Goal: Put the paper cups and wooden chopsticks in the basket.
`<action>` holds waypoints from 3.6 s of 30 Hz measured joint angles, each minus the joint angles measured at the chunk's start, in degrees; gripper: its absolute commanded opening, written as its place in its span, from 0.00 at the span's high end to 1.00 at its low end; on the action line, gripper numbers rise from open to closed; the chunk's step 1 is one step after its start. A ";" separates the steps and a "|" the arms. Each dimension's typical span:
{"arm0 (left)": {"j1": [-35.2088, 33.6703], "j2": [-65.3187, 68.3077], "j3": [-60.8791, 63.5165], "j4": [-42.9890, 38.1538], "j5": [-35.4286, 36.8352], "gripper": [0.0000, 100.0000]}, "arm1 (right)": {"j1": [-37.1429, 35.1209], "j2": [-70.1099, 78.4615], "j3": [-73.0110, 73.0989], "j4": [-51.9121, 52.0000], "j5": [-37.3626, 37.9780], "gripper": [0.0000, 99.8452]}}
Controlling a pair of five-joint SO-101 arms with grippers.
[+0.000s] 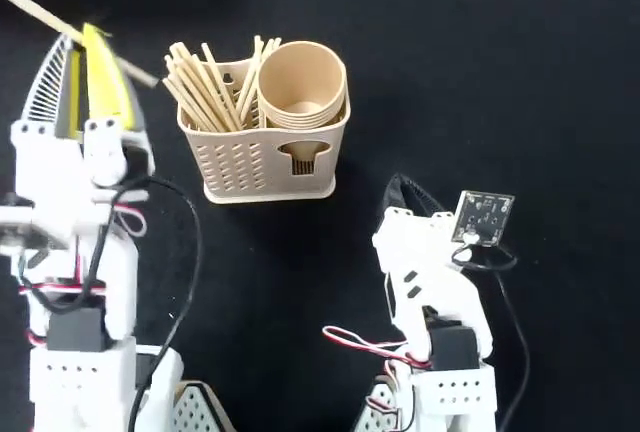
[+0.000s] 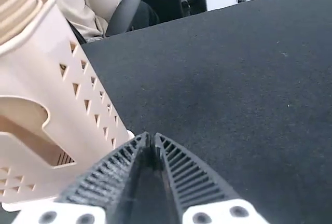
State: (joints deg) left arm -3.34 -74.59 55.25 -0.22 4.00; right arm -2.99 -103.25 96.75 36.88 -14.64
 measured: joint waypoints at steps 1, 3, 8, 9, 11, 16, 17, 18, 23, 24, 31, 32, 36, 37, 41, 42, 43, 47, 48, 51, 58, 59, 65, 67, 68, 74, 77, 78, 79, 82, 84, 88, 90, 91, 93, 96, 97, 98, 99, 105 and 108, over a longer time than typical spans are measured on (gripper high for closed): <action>1.49 0.00 0.18 -0.62 0.70 0.97 | 0.00 0.00 0.00 0.00 0.00 0.99; 4.22 0.09 1.76 -1.32 2.11 0.97 | 0.00 0.00 0.00 0.00 0.00 0.99; 7.47 4.31 7.47 -1.49 2.73 0.97 | 0.00 0.00 0.00 0.00 0.00 0.99; 7.65 5.36 8.70 -1.49 2.73 0.97 | 0.00 0.00 0.00 0.00 0.00 0.99; 7.65 7.56 10.99 -1.49 2.73 0.93 | 0.00 0.00 0.00 0.00 0.00 0.99; 7.65 9.76 13.89 -1.49 2.73 0.80 | 0.00 0.00 0.00 0.00 0.00 0.99; 7.65 9.85 13.89 -1.05 2.73 0.80 | 0.00 0.00 0.00 0.00 0.00 0.99; 7.65 9.85 13.89 0.44 2.73 0.80 | 0.00 0.00 0.00 0.00 0.00 0.99; 7.65 9.93 7.21 14.42 2.73 0.81 | 0.00 0.00 0.00 0.00 0.00 0.99; 7.65 9.93 4.66 17.76 2.73 0.81 | 0.00 0.00 0.00 0.00 0.00 0.99; 6.51 4.04 -2.37 39.82 -5.54 0.96 | 0.00 0.00 0.00 0.18 0.18 0.99; 5.19 2.20 -1.41 40.88 -7.21 0.95 | 0.00 0.00 0.00 0.18 0.26 0.99; -1.41 -7.03 7.65 42.20 -12.13 0.96 | 0.00 0.00 0.00 1.85 0.97 0.99; -2.99 -9.67 10.55 42.20 -12.40 0.96 | 0.00 0.00 0.00 2.11 1.93 0.99; -8.00 -22.59 23.47 42.20 -12.75 0.96 | 0.00 0.00 0.00 2.11 4.48 0.99; -9.05 -25.76 26.90 42.20 -13.01 0.96 | 0.00 0.00 0.00 2.11 4.57 0.99; -9.93 -28.31 30.33 42.20 -13.01 0.96 | 0.00 0.00 0.00 2.11 4.66 0.99; -13.19 -27.34 40.44 39.03 -13.01 0.96 | 0.00 0.00 0.00 2.11 4.84 0.99; -13.71 -26.81 40.88 38.68 -13.01 0.96 | 0.00 0.00 0.00 2.11 4.84 0.99; -15.30 -26.99 41.05 40.44 -13.01 0.96 | 0.00 0.00 0.00 2.20 4.84 0.99; -15.82 -26.99 41.23 53.71 -13.10 0.96 | 0.44 0.00 0.00 18.20 4.84 0.99; -15.82 -26.99 41.23 55.74 -13.10 0.96 | 1.05 0.00 0.00 21.36 4.84 0.99; -15.82 -26.99 41.23 63.74 -13.01 0.96 | 4.31 0.00 0.00 34.81 4.84 0.99; -15.82 -26.99 41.23 65.49 -12.92 0.96 | 5.89 0.00 0.00 36.22 4.84 0.99; -15.82 -26.99 41.23 66.73 -12.92 0.96 | 6.42 0.00 0.00 36.48 4.84 0.99; -15.82 -27.16 41.23 71.56 -12.92 0.96 | 7.12 0.00 0.00 36.84 4.84 0.99; -15.82 -27.25 41.23 71.74 -12.92 0.96 | 7.12 0.00 0.00 36.92 4.84 0.99; -15.82 -27.25 41.23 71.74 -12.92 0.96 | 7.12 0.00 0.00 36.92 4.84 0.99; -15.82 -27.25 41.23 71.74 -12.92 0.96 | 7.12 0.00 0.00 36.92 4.84 0.99; -15.82 -27.25 41.23 71.74 -12.92 0.96 | 7.12 0.00 0.00 36.92 4.84 0.99; -15.82 -27.25 41.23 71.74 -12.92 0.96 | 7.12 0.00 0.00 36.92 4.84 0.99; -15.82 -27.25 41.23 71.74 -12.92 0.96 | 7.12 0.00 0.00 36.92 4.84 0.99; -15.82 -27.25 41.23 71.74 -12.92 0.96 | 7.12 0.00 0.00 36.92 4.84 0.99; -15.82 -27.25 41.23 71.74 -12.92 0.96 | 7.12 0.00 0.00 36.92 4.84 0.99; -15.82 -27.25 41.23 71.74 -12.92 0.96 | 7.12 0.00 0.00 37.01 4.84 0.99; -15.82 -27.25 41.23 71.74 -12.92 0.96 | 7.12 0.00 0.00 37.01 4.84 0.99; -15.82 -27.25 41.23 71.74 -12.92 0.96 | 7.12 0.00 0.00 37.01 4.84 0.99; -15.82 -27.25 41.23 71.74 -12.92 0.96 | 7.12 0.00 0.00 37.01 4.84 0.99; -15.82 -27.25 41.23 71.74 -12.92 0.96 | 7.12 0.00 0.00 37.01 4.84 0.99; -15.82 -27.25 41.23 71.74 -12.92 0.96 | 7.12 0.00 0.00 37.01 4.84 0.99; -15.82 -27.25 41.23 71.74 -12.92 0.96 | 7.12 0.00 0.00 37.01 4.84 0.99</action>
State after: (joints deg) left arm -19.16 -101.85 96.48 71.52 -8.92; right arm 4.13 -103.25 96.75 73.89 -9.80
